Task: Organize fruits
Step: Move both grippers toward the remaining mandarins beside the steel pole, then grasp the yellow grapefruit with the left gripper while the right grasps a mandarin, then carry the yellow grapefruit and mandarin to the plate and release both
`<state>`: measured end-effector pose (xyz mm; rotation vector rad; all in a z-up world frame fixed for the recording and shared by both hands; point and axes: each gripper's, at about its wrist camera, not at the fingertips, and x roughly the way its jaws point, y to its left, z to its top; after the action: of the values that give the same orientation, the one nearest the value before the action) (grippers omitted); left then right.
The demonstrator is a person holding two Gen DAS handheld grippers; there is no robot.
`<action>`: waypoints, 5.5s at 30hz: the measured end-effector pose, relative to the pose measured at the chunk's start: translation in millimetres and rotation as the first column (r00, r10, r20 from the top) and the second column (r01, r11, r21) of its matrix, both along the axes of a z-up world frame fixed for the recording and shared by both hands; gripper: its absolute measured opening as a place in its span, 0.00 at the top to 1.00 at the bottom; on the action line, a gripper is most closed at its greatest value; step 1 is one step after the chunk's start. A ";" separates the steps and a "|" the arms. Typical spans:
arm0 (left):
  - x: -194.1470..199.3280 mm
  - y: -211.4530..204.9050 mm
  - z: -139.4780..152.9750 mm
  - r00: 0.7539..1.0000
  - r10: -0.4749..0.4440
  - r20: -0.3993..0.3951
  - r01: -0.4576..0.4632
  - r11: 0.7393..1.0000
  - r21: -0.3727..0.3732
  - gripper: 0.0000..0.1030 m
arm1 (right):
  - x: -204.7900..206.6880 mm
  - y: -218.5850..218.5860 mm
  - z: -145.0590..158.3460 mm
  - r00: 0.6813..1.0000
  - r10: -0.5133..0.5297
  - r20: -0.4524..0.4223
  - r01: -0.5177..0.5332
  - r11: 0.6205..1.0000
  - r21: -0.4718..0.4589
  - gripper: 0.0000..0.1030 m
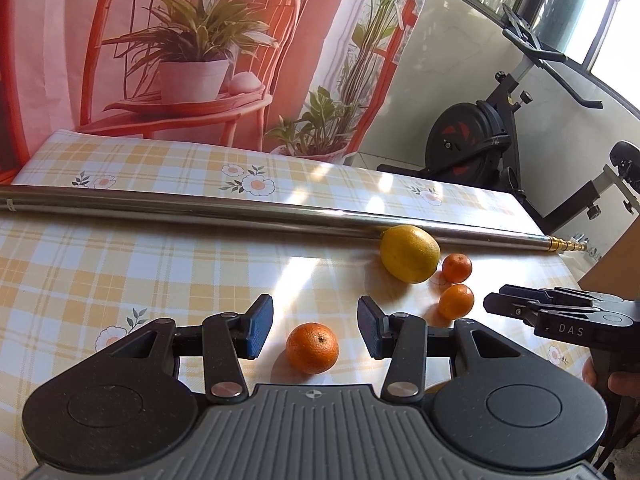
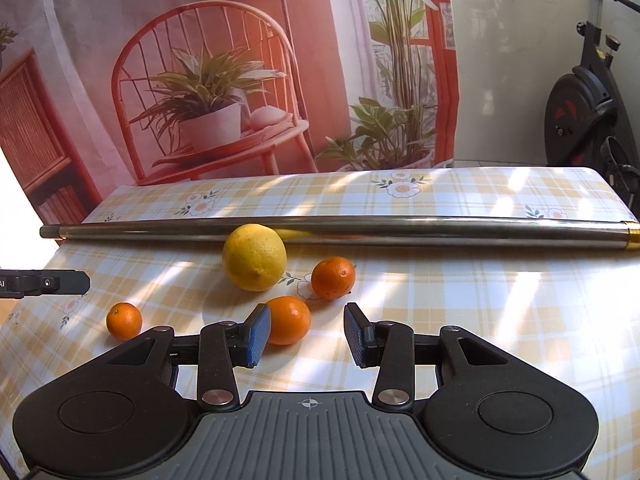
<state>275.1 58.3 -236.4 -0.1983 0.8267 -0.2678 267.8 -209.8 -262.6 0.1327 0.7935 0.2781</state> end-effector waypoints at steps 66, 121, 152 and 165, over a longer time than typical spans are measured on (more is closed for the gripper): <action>41.9 -56.0 12.0 0.991 -0.130 -0.007 0.130 0.991 -0.040 0.35 | 11.1 15.5 -39.5 0.994 0.064 0.085 -0.068 0.997 0.040 0.65; 86.4 -102.6 -34.2 0.987 -0.121 -0.108 0.119 0.992 -0.031 0.39 | -13.6 -28.1 -43.5 0.988 -0.113 0.107 0.098 0.985 0.140 0.65; -71.8 -59.4 21.3 0.976 -0.218 0.013 0.219 0.974 -0.054 0.39 | -64.5 -14.8 -13.7 0.984 -0.129 0.127 0.109 0.982 0.151 0.65; -122.4 -57.4 1.2 0.958 -0.276 -0.077 0.272 0.961 -0.056 0.39 | -134.6 6.0 23.6 0.979 -0.077 0.187 0.044 0.984 0.173 0.65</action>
<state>152.7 1.0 -235.2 -0.1373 0.9327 -0.5421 133.2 -203.8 -239.0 0.2845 0.5713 0.2952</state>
